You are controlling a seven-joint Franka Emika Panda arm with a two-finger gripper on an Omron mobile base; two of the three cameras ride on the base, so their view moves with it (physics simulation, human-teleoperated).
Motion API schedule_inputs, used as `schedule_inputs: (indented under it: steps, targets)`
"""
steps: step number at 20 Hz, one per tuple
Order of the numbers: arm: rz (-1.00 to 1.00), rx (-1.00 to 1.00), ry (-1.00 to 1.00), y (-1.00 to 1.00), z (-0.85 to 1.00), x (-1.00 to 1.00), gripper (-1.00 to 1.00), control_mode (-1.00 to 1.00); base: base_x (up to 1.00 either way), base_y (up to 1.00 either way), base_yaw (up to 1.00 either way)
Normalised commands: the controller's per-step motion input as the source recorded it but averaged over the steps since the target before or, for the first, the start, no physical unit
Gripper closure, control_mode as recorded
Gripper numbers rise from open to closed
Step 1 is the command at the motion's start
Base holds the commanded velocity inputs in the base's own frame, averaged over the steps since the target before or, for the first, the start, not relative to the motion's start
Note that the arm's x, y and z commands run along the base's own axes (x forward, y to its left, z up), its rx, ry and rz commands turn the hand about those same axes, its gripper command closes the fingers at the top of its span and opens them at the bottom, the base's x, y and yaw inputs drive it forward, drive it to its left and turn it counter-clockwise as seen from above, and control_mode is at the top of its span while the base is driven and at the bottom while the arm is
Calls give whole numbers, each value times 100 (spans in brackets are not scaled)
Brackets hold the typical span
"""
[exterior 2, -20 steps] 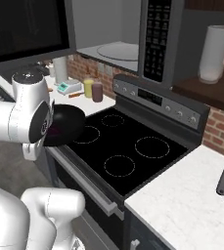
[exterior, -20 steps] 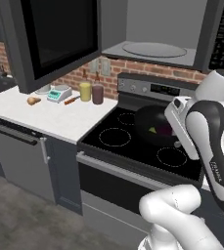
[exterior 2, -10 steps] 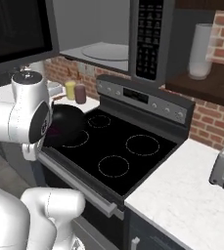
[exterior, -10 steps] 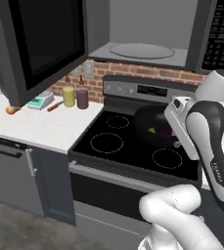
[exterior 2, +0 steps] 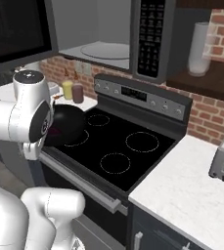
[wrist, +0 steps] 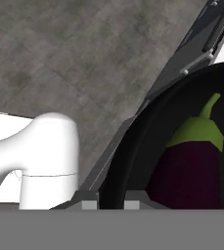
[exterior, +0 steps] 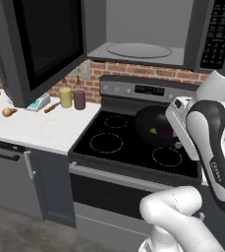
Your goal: Pick the eggplant from the sink and place it in the bowl. Then pick the bowl and place it in the microwave. Then close the microwave door and press the start button.
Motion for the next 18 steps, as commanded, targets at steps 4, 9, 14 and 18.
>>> schedule_inputs:
  steps: [4,9,14,18]
  targets:
    - [0,0,0,0,0,0,100,100,-8,31,0]
    - [0,0,0,0,0,0,100,100,53,8,5]
    - [0,0,0,0,0,0,100,100,49,0,29]
    - [0,0,0,0,0,0,100,100,8,0,35]
